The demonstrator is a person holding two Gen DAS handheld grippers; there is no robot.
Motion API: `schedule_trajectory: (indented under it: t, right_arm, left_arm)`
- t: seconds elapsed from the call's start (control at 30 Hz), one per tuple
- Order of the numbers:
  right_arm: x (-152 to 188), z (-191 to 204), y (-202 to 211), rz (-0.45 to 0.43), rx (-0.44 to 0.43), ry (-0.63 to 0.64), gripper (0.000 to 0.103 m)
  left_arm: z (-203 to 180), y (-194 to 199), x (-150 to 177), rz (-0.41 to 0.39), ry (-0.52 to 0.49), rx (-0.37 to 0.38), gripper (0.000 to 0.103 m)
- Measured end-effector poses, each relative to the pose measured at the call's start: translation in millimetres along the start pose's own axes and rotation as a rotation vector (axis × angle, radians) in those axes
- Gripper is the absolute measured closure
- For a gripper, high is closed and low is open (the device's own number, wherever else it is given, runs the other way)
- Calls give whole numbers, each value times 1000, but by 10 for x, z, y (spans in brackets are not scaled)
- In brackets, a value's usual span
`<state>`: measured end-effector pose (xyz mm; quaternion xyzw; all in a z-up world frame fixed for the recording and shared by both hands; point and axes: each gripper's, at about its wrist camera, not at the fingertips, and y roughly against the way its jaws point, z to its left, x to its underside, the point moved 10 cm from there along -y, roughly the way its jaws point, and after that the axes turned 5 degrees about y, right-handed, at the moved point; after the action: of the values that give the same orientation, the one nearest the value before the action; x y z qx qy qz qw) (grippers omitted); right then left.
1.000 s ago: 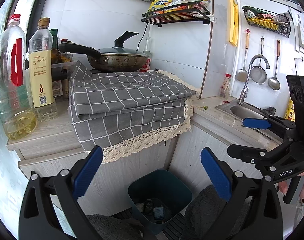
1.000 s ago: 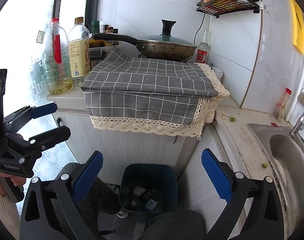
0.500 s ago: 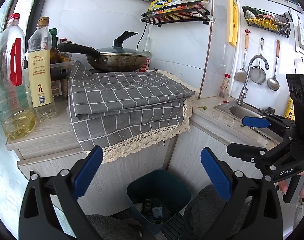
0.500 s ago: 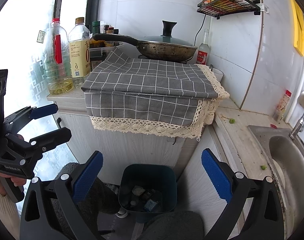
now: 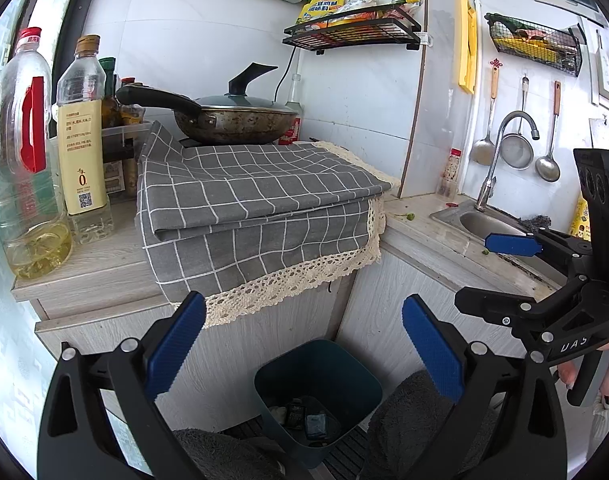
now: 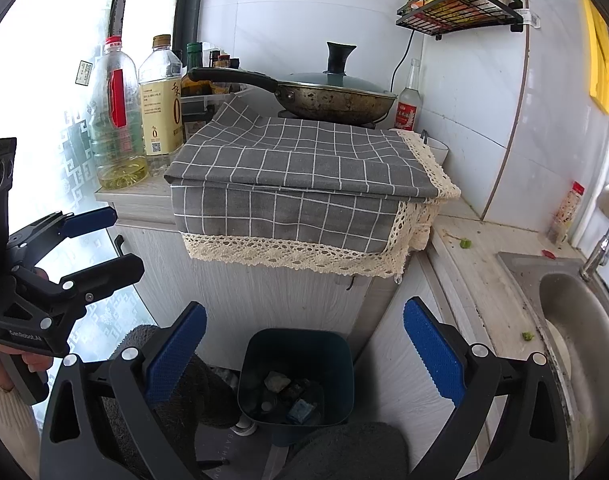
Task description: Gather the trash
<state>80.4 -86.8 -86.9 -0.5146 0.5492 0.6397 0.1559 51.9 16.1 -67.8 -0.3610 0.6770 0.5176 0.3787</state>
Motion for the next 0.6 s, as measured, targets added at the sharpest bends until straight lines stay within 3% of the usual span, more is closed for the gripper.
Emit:
schedule_trajectory:
  t: [0.6]
  right_arm:
    - [7, 2, -11, 4, -6, 5, 3]
  left_arm:
    - [2, 5, 0, 1, 2, -2, 3]
